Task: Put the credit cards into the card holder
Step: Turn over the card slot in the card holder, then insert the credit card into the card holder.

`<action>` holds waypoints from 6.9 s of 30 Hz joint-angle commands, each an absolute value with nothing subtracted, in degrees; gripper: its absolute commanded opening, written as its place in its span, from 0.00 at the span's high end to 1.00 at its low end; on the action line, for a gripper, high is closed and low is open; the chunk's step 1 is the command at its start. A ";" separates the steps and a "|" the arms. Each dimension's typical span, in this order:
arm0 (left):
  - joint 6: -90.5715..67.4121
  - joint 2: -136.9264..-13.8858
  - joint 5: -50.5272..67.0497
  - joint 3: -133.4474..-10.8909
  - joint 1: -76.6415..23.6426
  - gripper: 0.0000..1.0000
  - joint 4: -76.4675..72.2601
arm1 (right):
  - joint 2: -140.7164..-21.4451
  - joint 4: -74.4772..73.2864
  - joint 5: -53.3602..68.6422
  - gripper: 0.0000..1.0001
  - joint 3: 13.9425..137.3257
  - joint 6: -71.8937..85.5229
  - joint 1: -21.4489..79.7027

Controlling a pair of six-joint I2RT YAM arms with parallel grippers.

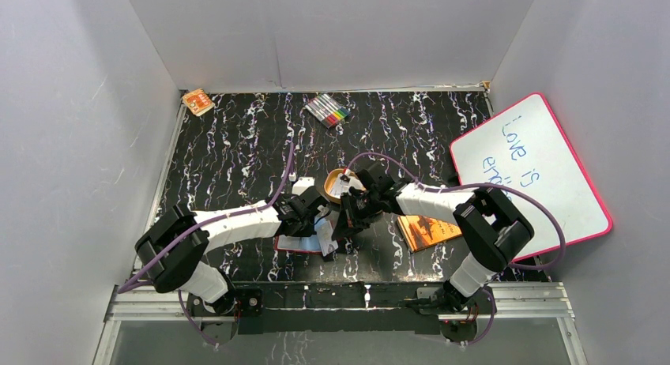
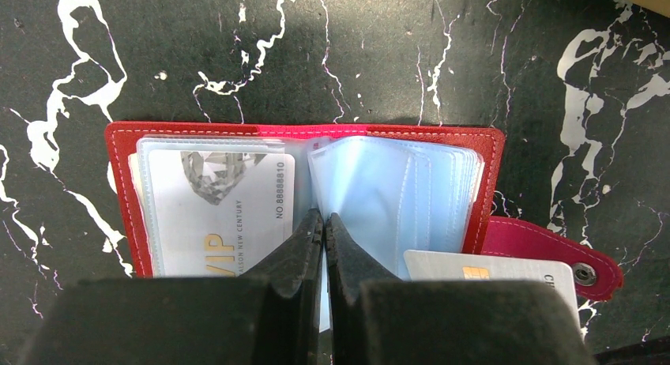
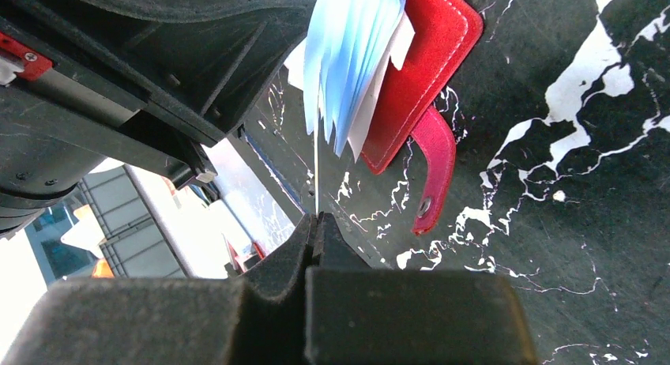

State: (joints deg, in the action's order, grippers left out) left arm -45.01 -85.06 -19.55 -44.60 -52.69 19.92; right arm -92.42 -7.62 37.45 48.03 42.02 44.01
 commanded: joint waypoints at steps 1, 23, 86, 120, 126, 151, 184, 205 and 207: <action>-45.09 -85.58 -20.13 -42.35 -52.91 1.00 23.95 | -93.10 -7.47 37.91 1.00 50.34 41.66 44.07; -43.15 -81.62 -19.91 -48.36 -52.91 0.59 28.34 | -101.48 2.95 42.70 1.00 52.04 45.73 45.43; -54.98 -62.07 -5.05 -25.79 -28.36 0.62 23.60 | -102.62 20.12 37.61 1.00 45.71 60.20 46.95; -56.74 -58.80 -7.04 -30.87 -28.31 0.64 31.81 | -108.81 24.70 34.91 1.00 48.45 65.07 48.64; -57.94 -58.43 -10.25 -31.21 -28.34 0.68 33.47 | -108.38 23.05 31.12 1.00 48.00 64.49 48.95; -57.75 -63.93 -1.58 -24.95 -28.31 0.86 25.20 | -108.59 22.76 24.41 1.00 48.94 65.06 51.43; -58.46 -63.79 -2.83 -24.70 -28.30 0.85 26.07 | -105.91 11.65 15.29 1.00 51.00 62.00 52.98; -58.60 -64.42 -2.92 -24.70 -28.30 0.86 26.10 | -102.82 11.33 13.57 1.00 49.35 61.13 52.91; -58.60 -64.34 -2.91 -24.70 -28.31 0.86 26.05 | -103.11 11.90 14.05 1.00 49.37 60.85 52.93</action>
